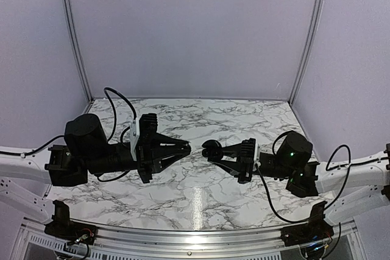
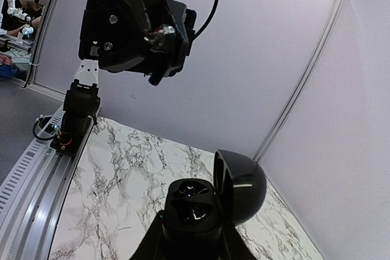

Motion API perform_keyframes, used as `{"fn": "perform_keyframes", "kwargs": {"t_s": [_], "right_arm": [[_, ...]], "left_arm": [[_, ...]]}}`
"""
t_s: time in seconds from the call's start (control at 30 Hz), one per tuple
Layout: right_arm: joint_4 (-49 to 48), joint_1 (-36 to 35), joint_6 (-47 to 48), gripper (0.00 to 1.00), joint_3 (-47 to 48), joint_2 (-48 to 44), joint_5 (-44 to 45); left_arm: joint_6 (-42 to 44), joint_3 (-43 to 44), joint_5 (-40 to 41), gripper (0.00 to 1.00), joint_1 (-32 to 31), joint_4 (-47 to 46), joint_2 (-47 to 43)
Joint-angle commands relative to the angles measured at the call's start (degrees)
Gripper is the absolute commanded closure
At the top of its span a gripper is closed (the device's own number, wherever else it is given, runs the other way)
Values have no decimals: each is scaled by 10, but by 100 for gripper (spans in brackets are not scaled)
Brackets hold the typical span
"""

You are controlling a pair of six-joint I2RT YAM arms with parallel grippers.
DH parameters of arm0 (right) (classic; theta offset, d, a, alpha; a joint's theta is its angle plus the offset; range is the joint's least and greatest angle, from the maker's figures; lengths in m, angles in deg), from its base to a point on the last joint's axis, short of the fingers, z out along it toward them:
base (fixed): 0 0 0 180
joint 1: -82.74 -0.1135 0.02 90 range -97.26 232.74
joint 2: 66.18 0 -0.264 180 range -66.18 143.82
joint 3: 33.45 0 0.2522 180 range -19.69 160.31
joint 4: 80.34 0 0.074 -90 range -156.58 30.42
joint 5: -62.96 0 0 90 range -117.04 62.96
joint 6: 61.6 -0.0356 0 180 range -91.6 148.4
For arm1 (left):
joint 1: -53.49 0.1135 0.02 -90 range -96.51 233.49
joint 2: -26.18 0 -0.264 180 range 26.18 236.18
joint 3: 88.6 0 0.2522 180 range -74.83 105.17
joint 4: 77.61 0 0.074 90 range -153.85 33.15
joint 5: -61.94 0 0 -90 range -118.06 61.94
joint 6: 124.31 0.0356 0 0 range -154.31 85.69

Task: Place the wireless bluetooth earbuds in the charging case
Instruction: Insert the left earbud into the left side groove of the charging case.

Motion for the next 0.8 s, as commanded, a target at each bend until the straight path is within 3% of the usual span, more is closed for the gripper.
{"fn": "perform_keyframes", "kwargs": {"t_s": [0.0, 0.27, 0.77], "right_arm": [[-38, -6, -27, 100, 26, 16, -3], [-95, -14, -44, 100, 8, 28, -13], [-82, -18, -47, 100, 20, 41, -18]], "left_arm": [[3, -3, 27, 100, -6, -70, 13], [14, 6, 27, 100, -12, -75, 36], [19, 30, 18, 100, -14, -75, 72]]}}
